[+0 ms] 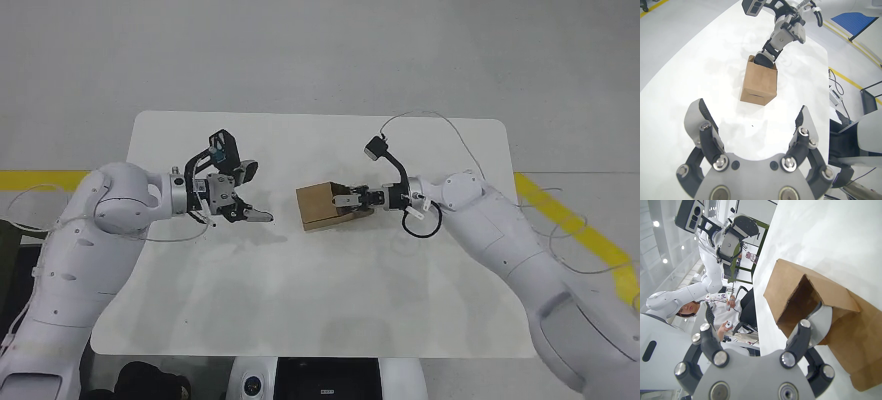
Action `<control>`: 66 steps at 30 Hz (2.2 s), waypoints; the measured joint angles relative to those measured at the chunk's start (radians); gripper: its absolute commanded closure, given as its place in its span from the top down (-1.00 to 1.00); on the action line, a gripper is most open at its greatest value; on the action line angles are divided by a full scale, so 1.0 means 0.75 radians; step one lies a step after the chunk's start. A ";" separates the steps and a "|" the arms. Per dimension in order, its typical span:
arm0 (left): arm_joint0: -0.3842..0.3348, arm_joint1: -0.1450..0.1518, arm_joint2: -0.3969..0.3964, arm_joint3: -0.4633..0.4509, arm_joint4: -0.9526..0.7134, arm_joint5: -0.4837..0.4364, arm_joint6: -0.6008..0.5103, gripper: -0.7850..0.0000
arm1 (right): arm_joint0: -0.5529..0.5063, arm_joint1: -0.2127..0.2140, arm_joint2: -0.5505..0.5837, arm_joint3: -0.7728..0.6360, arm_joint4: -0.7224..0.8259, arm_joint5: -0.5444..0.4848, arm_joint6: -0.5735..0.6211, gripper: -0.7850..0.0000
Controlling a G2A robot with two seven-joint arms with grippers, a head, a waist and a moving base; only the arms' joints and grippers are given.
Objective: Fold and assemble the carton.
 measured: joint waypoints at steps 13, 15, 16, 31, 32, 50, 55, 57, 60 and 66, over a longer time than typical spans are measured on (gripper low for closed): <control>0.088 -0.020 0.061 -0.095 0.638 -0.072 0.559 1.00 | -0.116 0.133 0.210 -0.247 0.001 0.073 0.073 1.00; 0.093 -0.023 0.080 -0.094 0.727 -0.072 0.637 1.00 | -0.134 0.147 0.234 -0.284 0.010 0.081 0.081 1.00; 0.094 -0.025 0.089 -0.091 0.766 -0.072 0.674 1.00 | -0.142 0.153 0.245 -0.300 0.010 0.085 0.086 1.00; 0.084 -0.043 0.147 -0.053 0.991 -0.023 0.927 1.00 | -0.129 0.202 0.308 -0.343 -0.309 0.019 0.019 1.00; 0.084 -0.043 0.147 -0.053 0.991 -0.023 0.927 1.00 | -0.124 0.201 0.307 -0.335 -0.322 0.012 0.012 -0.04; 0.084 -0.043 0.147 -0.053 0.991 -0.023 0.928 1.00 | -0.055 0.190 0.272 -0.266 -0.445 -0.010 -0.010 -1.00; 0.091 -0.043 0.147 -0.055 0.990 -0.011 0.928 1.00 | -0.076 0.190 0.282 -0.289 -0.429 0.029 -0.046 -1.00; 0.103 -0.044 0.146 -0.055 0.988 0.018 0.931 1.00 | -0.083 0.192 0.289 -0.303 -0.416 0.079 -0.033 -1.00; 0.112 -0.046 0.145 -0.042 1.008 0.049 0.958 1.00 | -0.098 0.197 0.299 -0.310 -0.378 0.159 0.024 -1.00; 0.104 -0.059 0.193 0.031 1.161 0.122 1.104 1.00 | -0.148 0.210 0.313 -0.312 -0.359 0.338 0.111 -1.00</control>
